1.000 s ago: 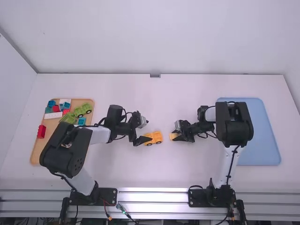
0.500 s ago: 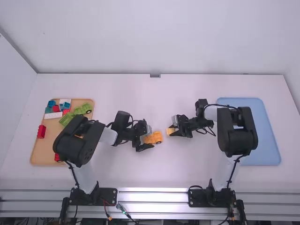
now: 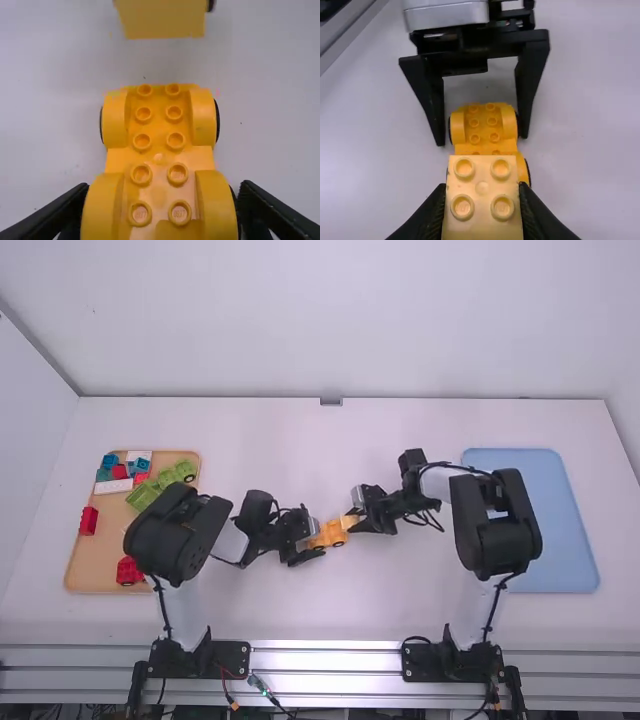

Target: Assemble lego blocks to make yellow taxi

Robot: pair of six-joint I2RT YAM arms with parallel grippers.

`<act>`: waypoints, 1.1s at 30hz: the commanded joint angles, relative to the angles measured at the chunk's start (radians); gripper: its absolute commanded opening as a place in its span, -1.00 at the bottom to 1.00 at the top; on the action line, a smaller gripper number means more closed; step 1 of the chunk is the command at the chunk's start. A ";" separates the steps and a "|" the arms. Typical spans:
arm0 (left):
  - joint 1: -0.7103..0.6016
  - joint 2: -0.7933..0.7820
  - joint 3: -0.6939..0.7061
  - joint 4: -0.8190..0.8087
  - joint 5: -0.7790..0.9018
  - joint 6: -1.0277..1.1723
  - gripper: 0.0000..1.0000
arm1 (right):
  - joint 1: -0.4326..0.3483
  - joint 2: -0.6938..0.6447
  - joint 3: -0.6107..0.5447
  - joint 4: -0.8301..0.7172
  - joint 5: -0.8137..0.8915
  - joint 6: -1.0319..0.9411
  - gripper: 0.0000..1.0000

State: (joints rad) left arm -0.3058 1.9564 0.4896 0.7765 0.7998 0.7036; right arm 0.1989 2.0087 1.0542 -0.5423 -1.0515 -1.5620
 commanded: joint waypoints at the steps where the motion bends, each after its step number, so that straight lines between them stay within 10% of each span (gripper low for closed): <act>1: -0.002 0.020 -0.002 0.007 0.050 0.021 0.51 | 0.018 -0.031 0.011 0.020 -0.016 0.085 -0.81; 19: 0.010 0.030 0.178 -0.351 0.049 0.237 0.16 | 0.098 -0.048 0.001 0.182 0.073 0.341 -1.00; 33: 0.005 0.030 0.203 -0.444 0.106 0.320 0.14 | 0.156 -0.217 -0.312 0.632 0.192 0.579 -1.00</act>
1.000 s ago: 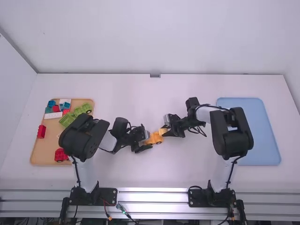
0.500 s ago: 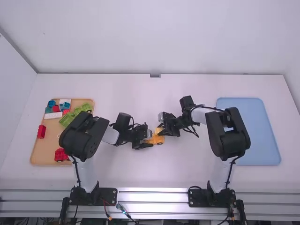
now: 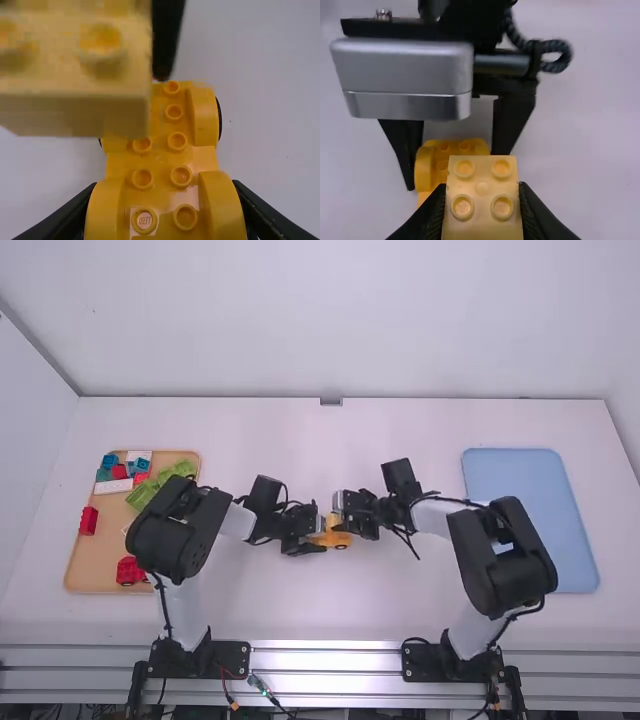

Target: Assemble lego blocks to make yellow taxi

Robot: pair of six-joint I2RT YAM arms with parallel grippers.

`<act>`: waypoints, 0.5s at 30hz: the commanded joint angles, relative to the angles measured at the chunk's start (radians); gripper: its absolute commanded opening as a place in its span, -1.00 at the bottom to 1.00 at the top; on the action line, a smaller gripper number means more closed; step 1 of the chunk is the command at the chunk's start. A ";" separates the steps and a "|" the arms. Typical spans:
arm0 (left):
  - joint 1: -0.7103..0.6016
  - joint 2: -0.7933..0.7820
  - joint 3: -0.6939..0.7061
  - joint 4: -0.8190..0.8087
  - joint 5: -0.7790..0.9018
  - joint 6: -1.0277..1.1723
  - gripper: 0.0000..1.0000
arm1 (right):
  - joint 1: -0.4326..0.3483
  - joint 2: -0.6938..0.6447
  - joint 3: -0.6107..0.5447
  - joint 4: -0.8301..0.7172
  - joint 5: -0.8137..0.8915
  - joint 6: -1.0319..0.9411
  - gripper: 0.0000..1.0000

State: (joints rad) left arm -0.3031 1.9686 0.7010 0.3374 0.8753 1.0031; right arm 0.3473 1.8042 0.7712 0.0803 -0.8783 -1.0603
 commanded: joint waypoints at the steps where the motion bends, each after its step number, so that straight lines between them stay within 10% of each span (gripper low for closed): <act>1: 0.002 0.018 -0.012 -0.006 0.029 0.030 0.13 | 0.006 -0.012 -0.039 0.019 0.020 0.086 -1.00; 15: 0.002 0.018 -0.040 0.019 0.051 0.064 0.13 | -0.001 -0.011 -0.102 0.017 0.011 0.086 -1.00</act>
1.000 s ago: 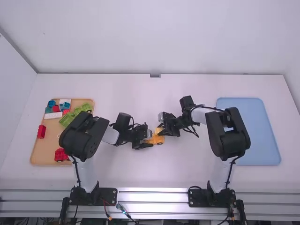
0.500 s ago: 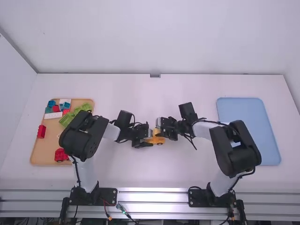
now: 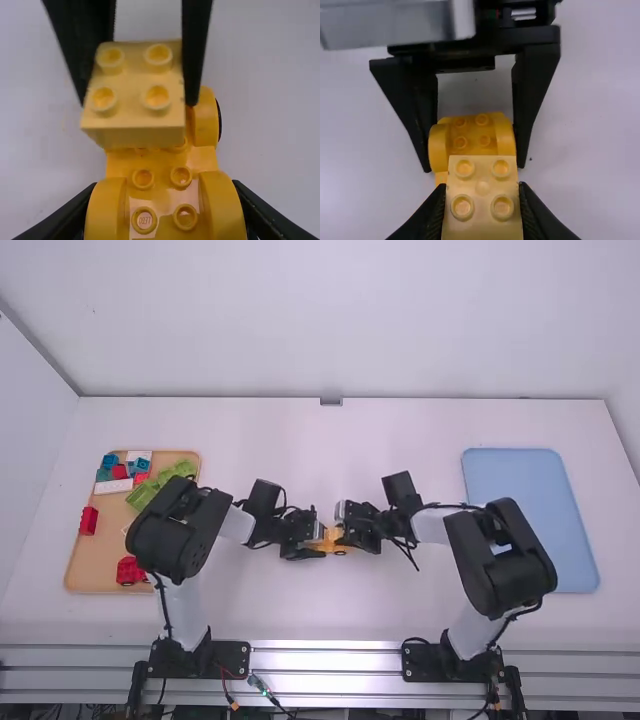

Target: Assemble lego blocks to make yellow taxi

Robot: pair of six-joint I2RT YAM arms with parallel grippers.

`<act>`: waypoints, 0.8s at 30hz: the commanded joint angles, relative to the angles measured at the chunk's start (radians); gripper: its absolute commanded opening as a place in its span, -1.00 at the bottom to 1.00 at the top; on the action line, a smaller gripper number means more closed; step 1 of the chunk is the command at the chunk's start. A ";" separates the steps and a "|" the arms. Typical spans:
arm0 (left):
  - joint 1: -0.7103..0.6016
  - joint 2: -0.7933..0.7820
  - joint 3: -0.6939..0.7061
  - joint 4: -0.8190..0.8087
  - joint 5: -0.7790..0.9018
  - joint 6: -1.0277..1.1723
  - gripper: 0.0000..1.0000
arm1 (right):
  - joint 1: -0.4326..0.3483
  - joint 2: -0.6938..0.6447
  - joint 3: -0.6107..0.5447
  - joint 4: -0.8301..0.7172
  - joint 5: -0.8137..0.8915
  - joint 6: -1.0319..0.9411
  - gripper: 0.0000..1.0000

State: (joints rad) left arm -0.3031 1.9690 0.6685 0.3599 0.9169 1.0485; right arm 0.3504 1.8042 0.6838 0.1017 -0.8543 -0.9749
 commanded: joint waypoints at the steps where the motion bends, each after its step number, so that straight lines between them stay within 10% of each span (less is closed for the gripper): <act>1: 0.002 0.017 -0.008 -0.001 0.006 0.017 0.14 | -0.003 -0.011 -0.019 -0.003 -0.013 -0.002 -1.00; 24: 0.002 0.017 -0.006 -0.008 0.010 0.015 0.13 | -0.002 -0.011 -0.023 0.008 0.045 -0.017 -1.00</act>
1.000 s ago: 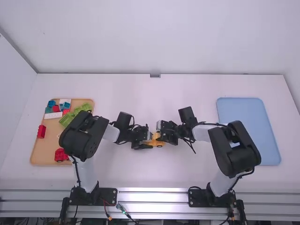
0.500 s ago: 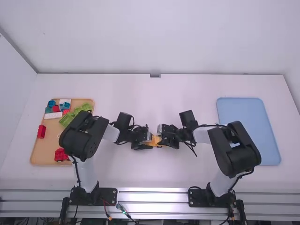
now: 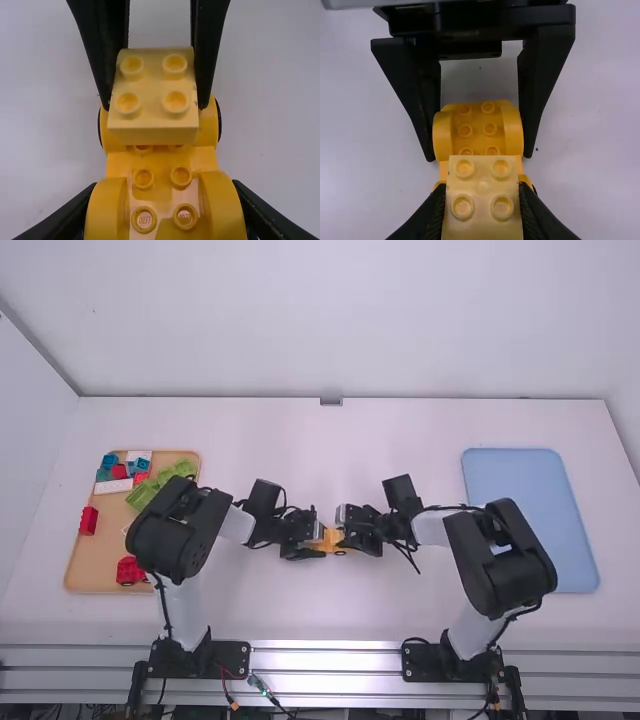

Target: Assemble lego blocks to make yellow taxi

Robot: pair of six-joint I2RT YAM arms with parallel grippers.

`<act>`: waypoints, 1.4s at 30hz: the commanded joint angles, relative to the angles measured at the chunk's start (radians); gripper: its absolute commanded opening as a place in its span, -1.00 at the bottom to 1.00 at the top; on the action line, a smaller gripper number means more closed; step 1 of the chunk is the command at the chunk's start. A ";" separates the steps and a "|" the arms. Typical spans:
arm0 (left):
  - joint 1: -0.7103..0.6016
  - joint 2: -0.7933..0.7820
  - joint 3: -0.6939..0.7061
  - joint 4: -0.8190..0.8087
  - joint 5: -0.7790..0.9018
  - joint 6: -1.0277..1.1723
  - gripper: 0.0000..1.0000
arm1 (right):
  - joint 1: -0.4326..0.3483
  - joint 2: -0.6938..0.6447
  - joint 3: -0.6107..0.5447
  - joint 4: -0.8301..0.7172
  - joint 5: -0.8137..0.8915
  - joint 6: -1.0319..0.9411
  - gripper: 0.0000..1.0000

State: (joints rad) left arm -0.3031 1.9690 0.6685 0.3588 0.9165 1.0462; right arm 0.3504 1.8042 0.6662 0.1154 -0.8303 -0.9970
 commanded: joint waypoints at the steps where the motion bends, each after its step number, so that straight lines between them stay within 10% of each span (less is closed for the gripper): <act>1: 0.002 0.017 -0.006 -0.006 0.011 0.018 0.13 | -0.003 -0.011 -0.006 -0.006 0.023 0.005 -1.00; 8: 0.002 0.017 -0.006 -0.006 0.011 0.017 0.14 | -0.003 -0.011 -0.006 -0.011 0.021 0.005 -1.00; 16: 0.002 0.017 -0.006 -0.006 0.011 0.017 0.15 | -0.003 -0.011 -0.006 0.002 0.016 0.007 -0.22; 25: 0.002 0.017 -0.006 -0.007 0.010 0.017 0.15 | -0.003 -0.013 -0.003 0.013 0.006 0.005 -0.08; 32: 0.002 0.017 -0.006 -0.007 0.010 0.017 0.15 | -0.029 -0.066 -0.005 0.053 -0.124 0.005 -0.19; 36: 0.002 0.017 -0.006 -0.007 0.010 0.017 0.15 | -0.032 -0.077 -0.006 0.049 -0.129 0.005 -1.00; 42: 0.002 0.017 -0.006 -0.006 0.011 0.017 0.15 | 0.000 -0.057 -0.006 0.002 -0.045 0.006 -1.00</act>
State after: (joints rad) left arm -0.3031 1.9690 0.6685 0.3584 0.9173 1.0481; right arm 0.3355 1.7424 0.6655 0.1238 -0.9001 -0.9936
